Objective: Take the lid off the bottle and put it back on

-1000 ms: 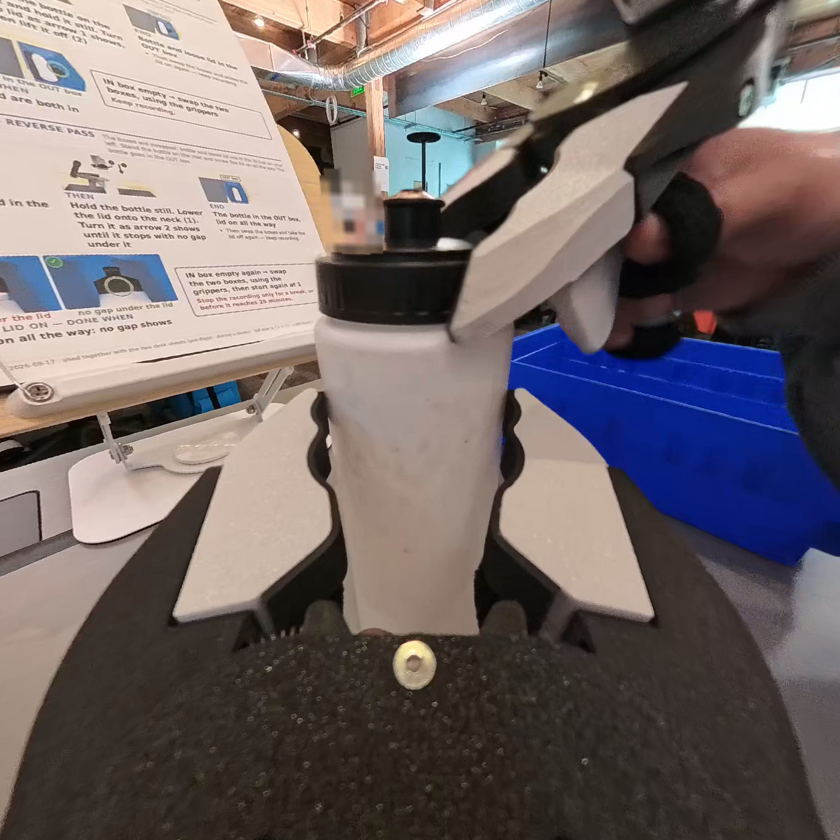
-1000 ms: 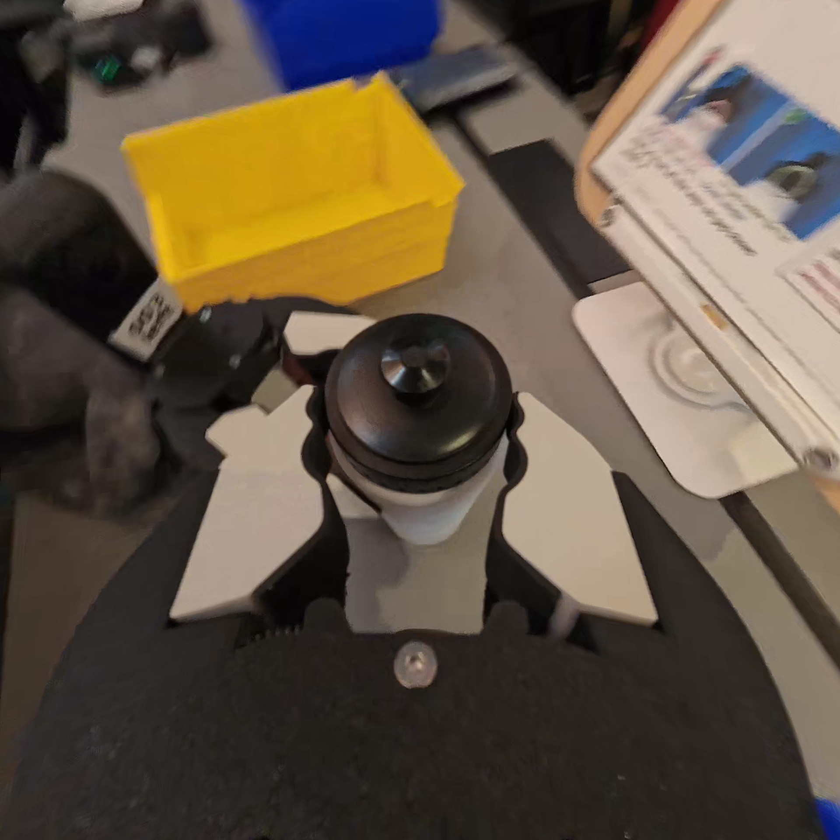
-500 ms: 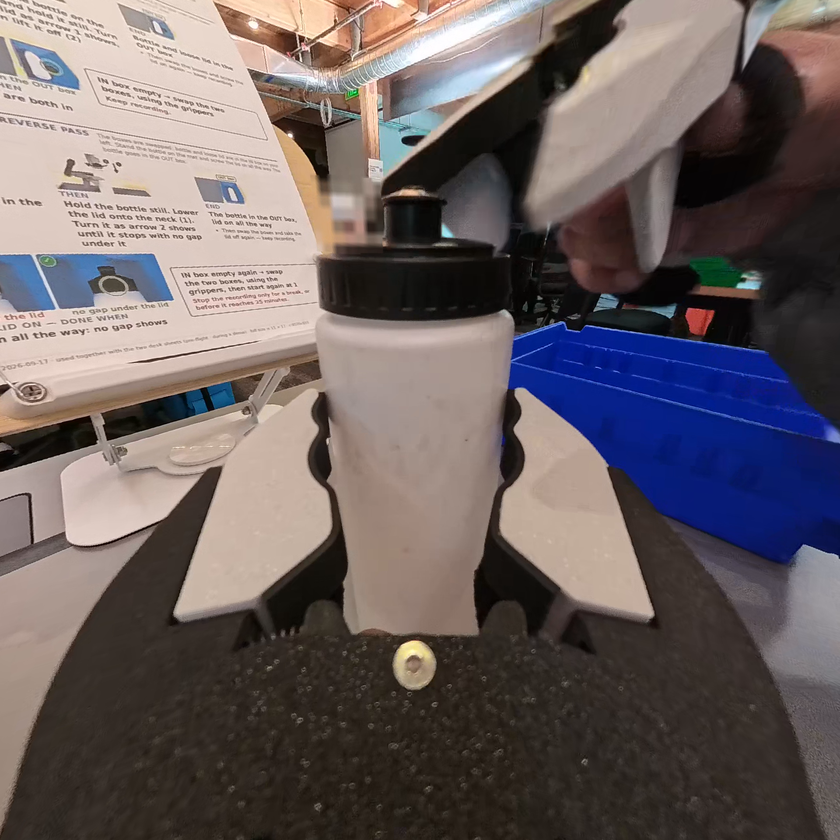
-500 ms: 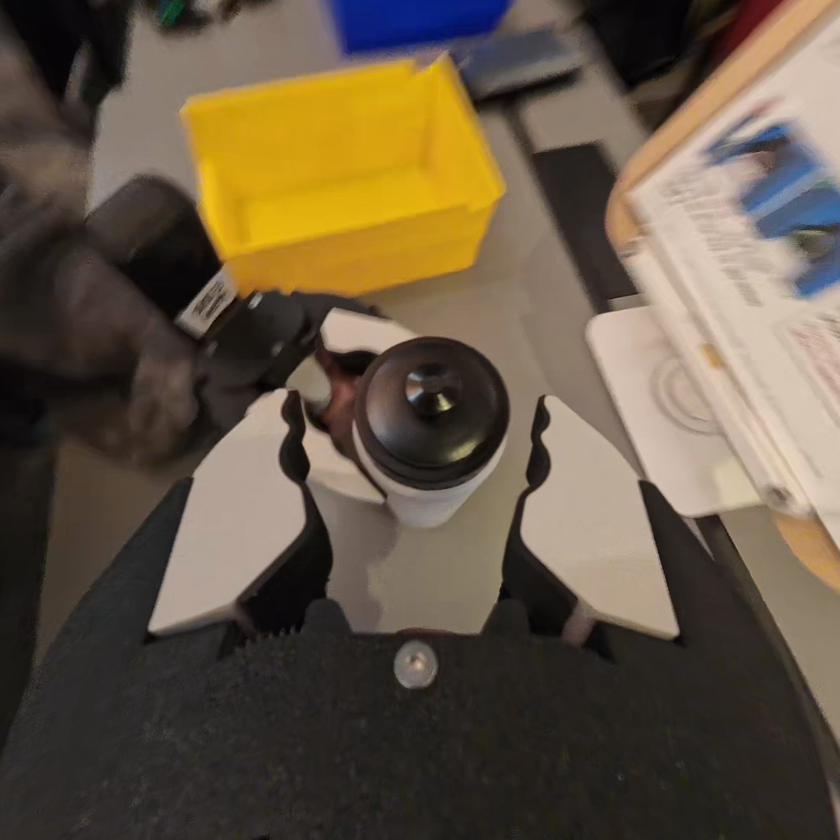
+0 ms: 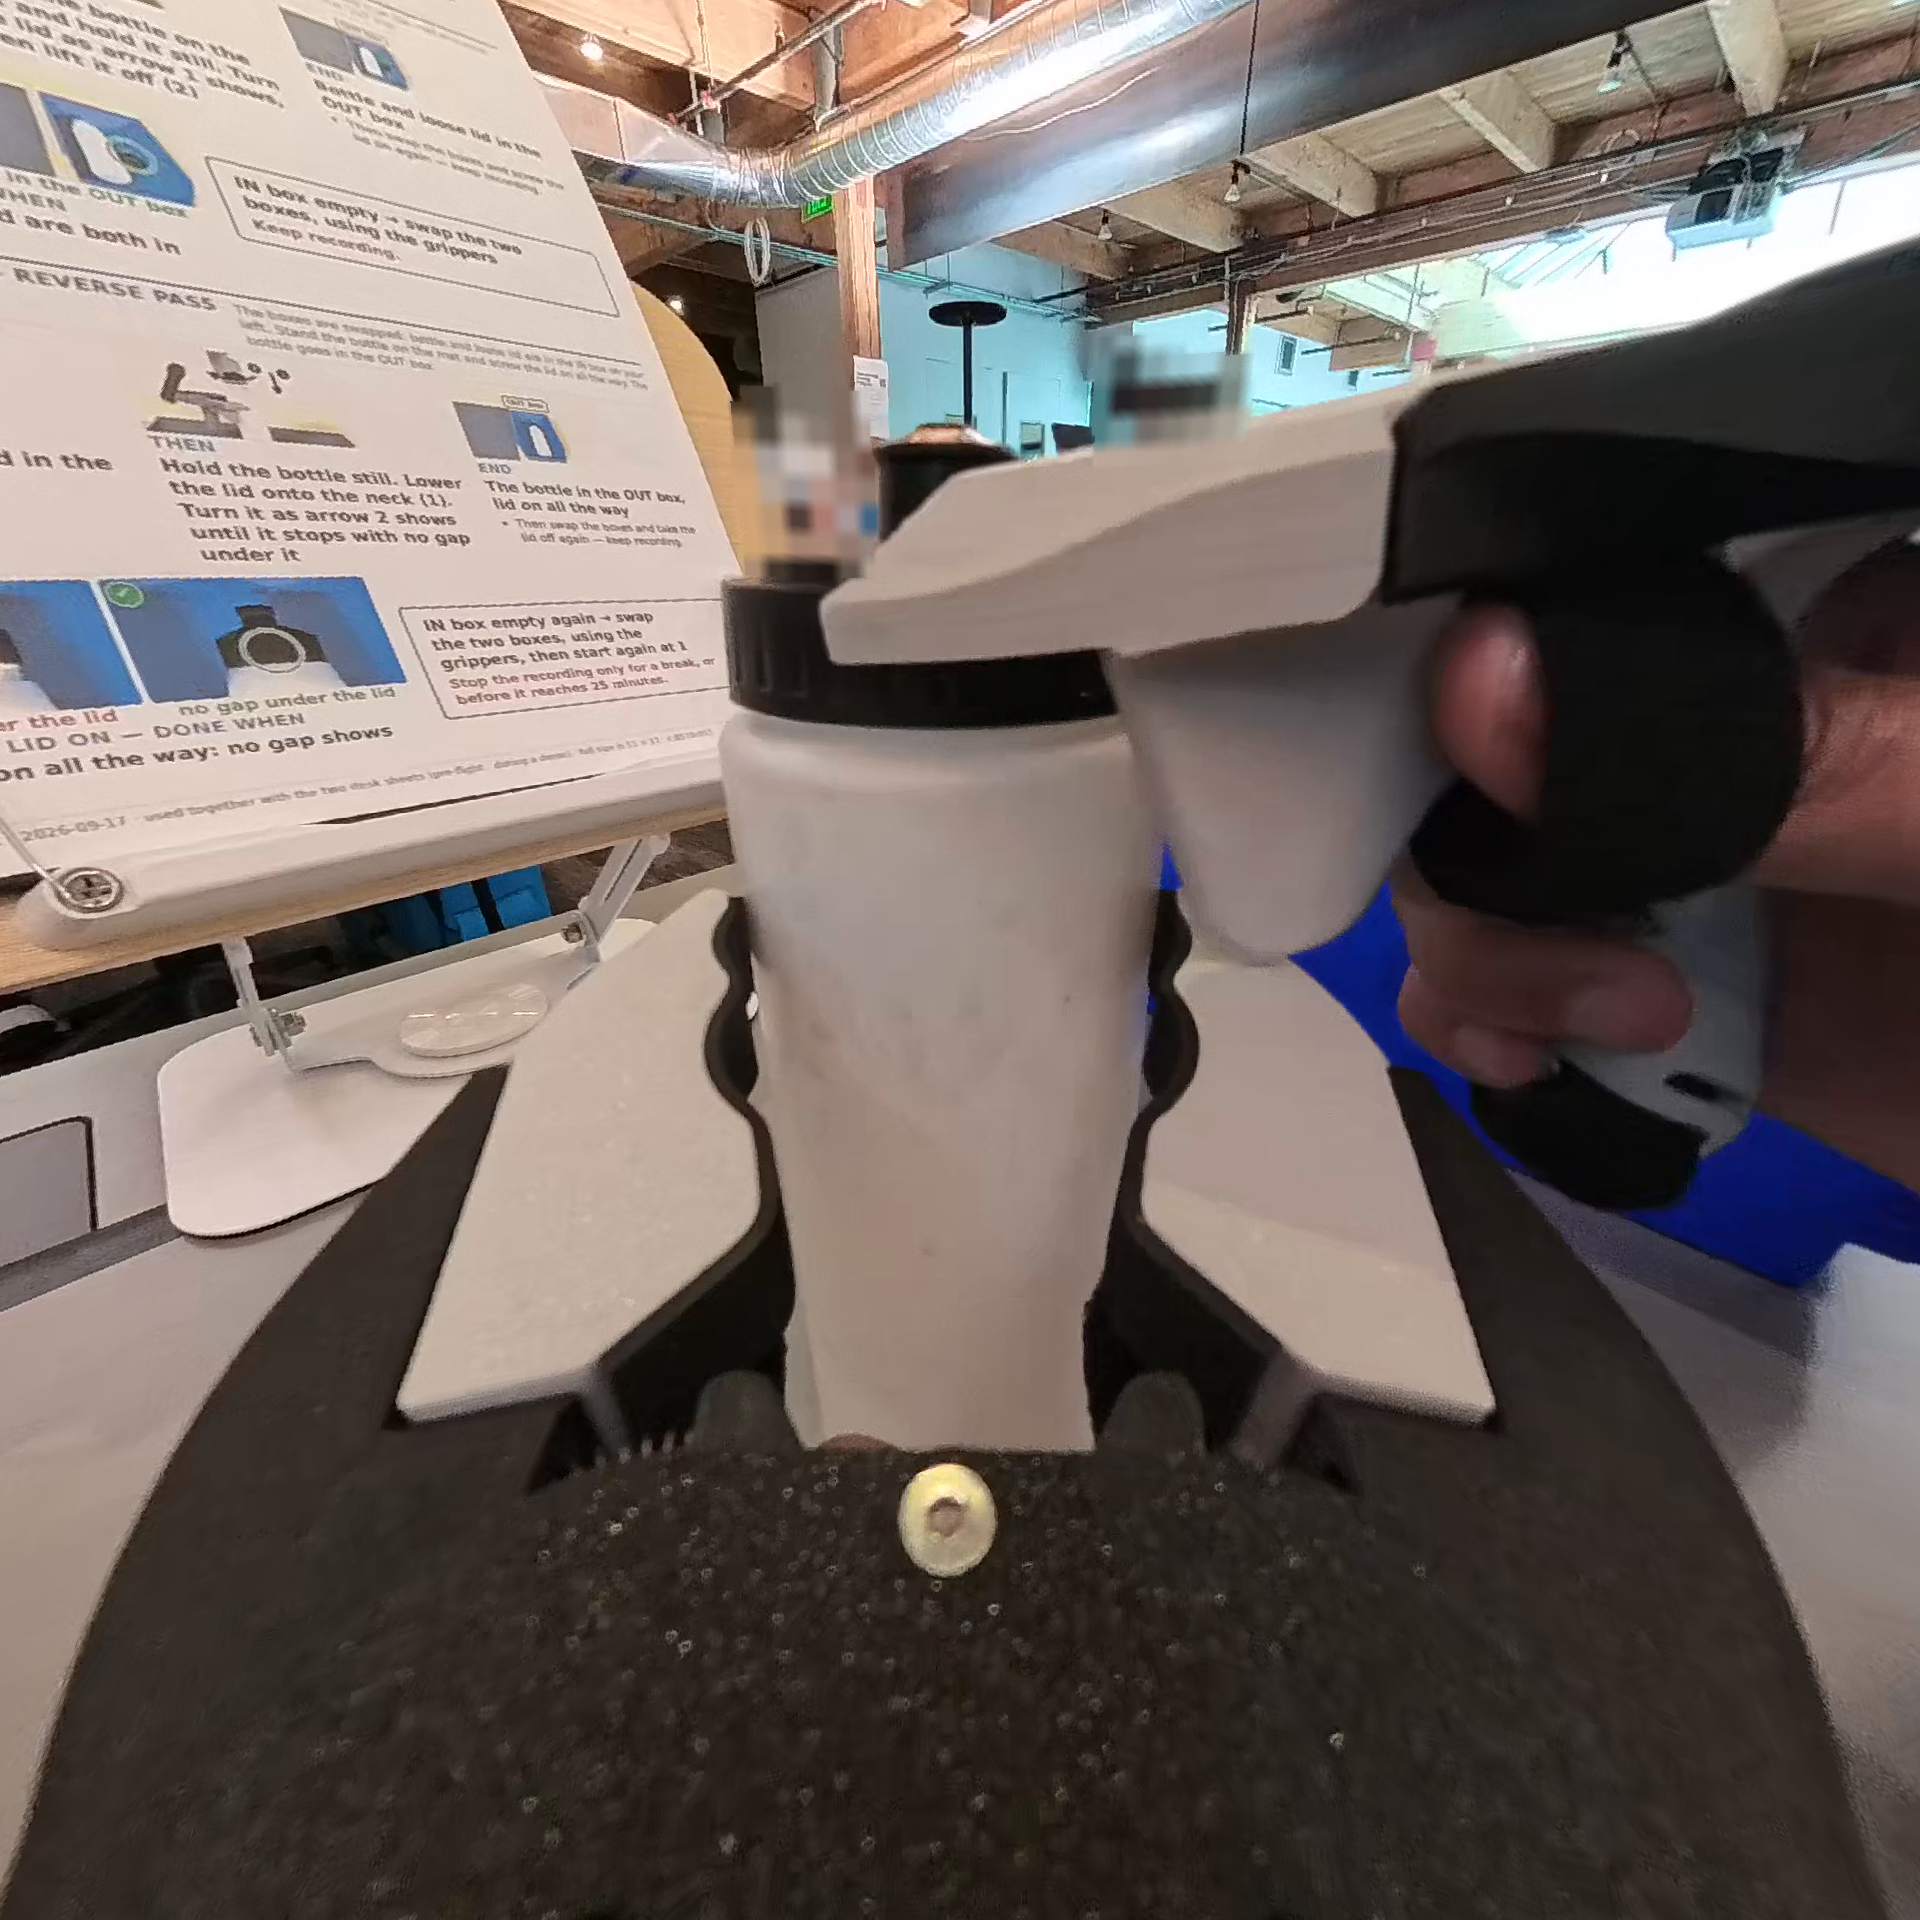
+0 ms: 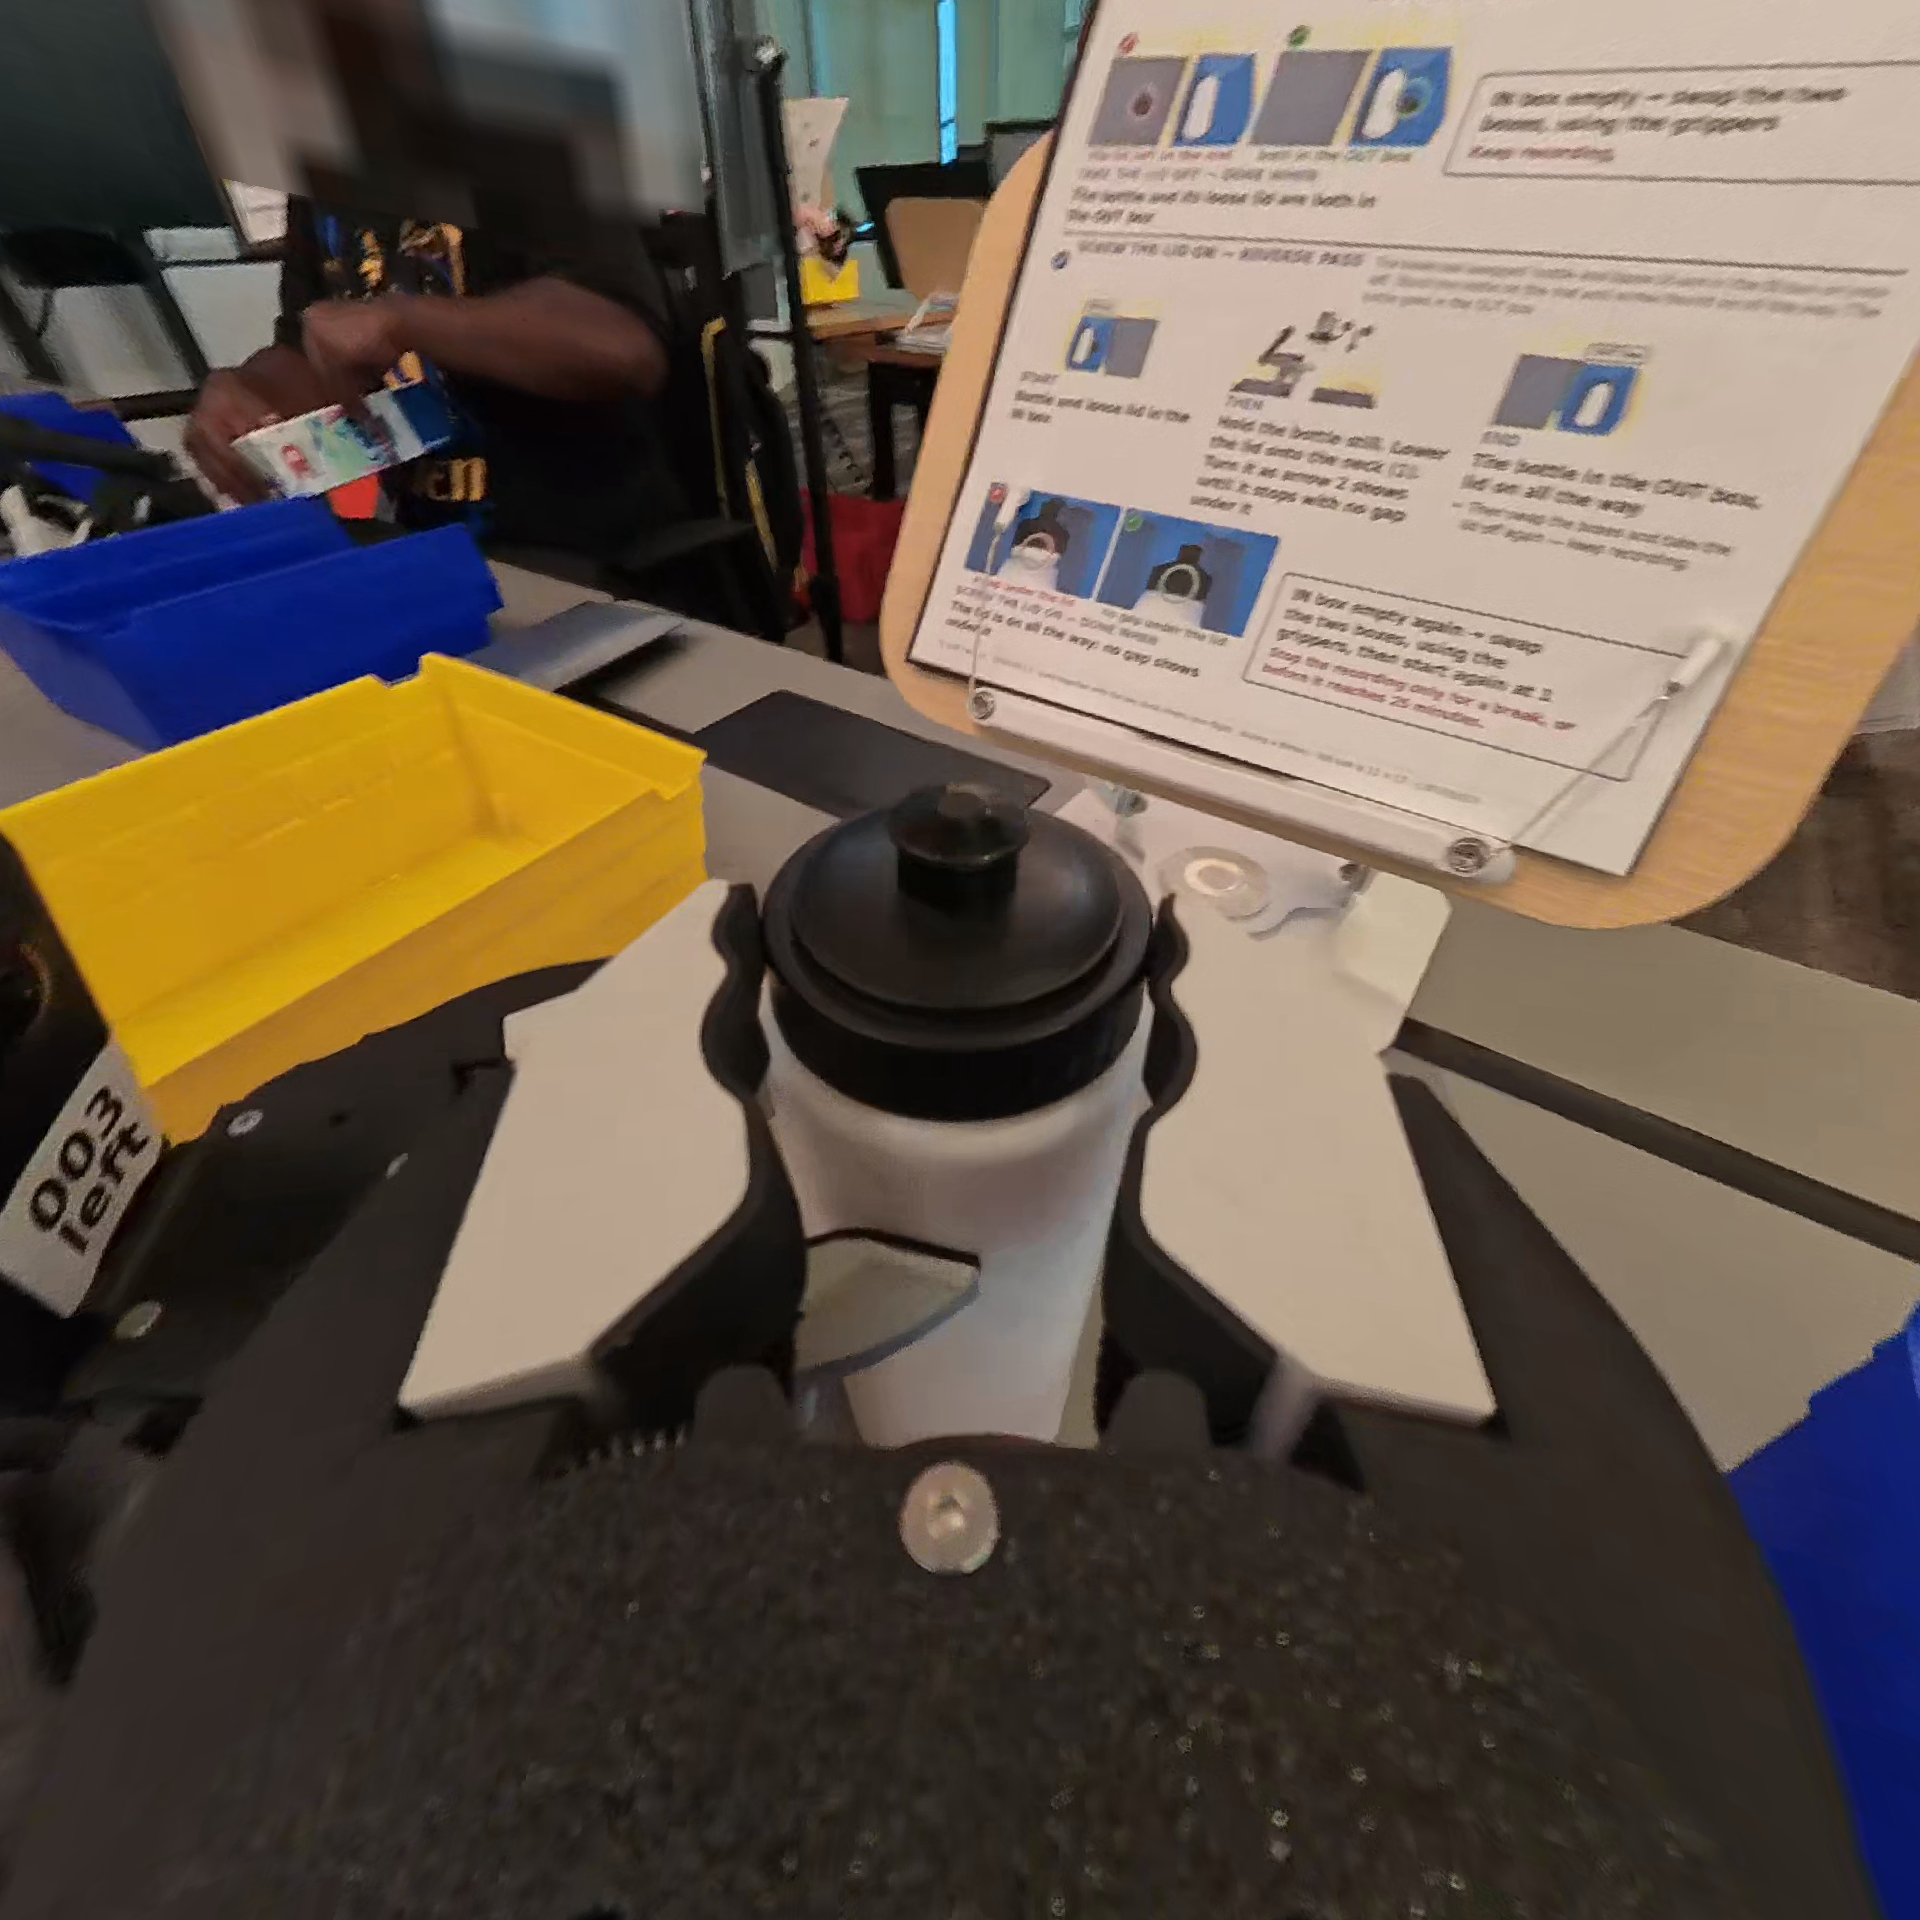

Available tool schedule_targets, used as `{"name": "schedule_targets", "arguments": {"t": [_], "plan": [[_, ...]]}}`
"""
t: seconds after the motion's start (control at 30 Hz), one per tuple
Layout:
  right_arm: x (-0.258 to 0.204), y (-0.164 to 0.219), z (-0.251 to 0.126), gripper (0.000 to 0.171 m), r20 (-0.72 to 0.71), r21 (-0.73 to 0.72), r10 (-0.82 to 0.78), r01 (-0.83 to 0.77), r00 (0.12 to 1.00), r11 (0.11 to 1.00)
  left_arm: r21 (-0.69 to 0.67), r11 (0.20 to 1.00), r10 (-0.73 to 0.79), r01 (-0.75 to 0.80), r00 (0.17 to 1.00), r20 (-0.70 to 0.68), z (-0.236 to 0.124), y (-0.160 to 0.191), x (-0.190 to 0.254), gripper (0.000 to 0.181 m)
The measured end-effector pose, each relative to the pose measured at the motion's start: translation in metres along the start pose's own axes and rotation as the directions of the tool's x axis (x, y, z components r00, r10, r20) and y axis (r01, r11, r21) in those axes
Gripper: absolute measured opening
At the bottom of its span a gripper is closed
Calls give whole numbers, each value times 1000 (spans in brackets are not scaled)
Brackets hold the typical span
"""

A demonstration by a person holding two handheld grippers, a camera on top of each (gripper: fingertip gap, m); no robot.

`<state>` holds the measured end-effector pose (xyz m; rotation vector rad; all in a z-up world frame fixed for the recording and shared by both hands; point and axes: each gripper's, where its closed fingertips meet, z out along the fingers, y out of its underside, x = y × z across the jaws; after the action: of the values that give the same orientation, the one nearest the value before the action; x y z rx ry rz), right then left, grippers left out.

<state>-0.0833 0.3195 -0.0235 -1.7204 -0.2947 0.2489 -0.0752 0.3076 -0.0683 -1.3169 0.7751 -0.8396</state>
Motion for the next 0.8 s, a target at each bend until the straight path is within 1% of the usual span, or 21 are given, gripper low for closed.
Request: {"name": "schedule_targets", "arguments": {"t": [0.13, 0.2, 0.27, 0.33, 0.43, 0.5, 0.57, 0.6, 0.67, 0.7, 0.73, 0.8], "plan": [[0, 3, -2, 71, 166, -89, -42, 57, 985, 994, -1, 1000, 6, -6, 1000, -2, 1, 0, 1, 73], [-2, 4, -1, 71, 284, -137, -66, 109, 956, 985, -1, 1000, -1, 1, 1000, -4, 1, 0, 0, 73], [-3, 5, 0, 71, 410, -185, -80, 168, 909, 968, 0, 1000, -12, 12, 1000, -9, 0, 0, -2, 73], [-6, 7, -1, 71, 547, -230, -110, 275, 830, 933, 3, 1000, -16, 16, 1000, -19, 0, 0, -2, 73], [-4, 10, -7, 71, 749, -237, -113, 423, 653, 874, 2, 1000, -12, 12, 999, -46, 1, 0, 1, 73], [-3, 10, -10, 71, 838, -194, -109, 479, 534, 856, 3, 1000, -5, 6, 999, -54, 1, 0, 3, 73], [-3, 10, -10, 71, 872, -173, -103, 499, 478, 849, 7, 1000, -14, 14, 999, -53, 1, 0, 2, 73], [-4, 10, -9, 71, 875, -173, -109, 516, 471, 839, 8, 1000, -19, 20, 998, -55, 1, 0, 1, 73], [-5, 10, -8, 71, 858, -190, -123, 531, 499, 826, 6, 1000, -17, 17, 998, -59, 1, 1, 2, 73], [-6, 8, -9, 74, 836, -207, -122, 513, 535, 833, 4, 1000, -13, 14, 998, -57, 1, 1, 2, 73], [-9, 4, -11, 81, 809, -224, -108, 473, 577, 852, 5, 1000, -12, 13, 998, -54, 1, 1, 2, 73], [-17, -10, -18, 90, 727, -223, -84, 349, 681, 910, 5, 1000, -17, 17, 998, -53, 1, 1, 2, 73]]}}
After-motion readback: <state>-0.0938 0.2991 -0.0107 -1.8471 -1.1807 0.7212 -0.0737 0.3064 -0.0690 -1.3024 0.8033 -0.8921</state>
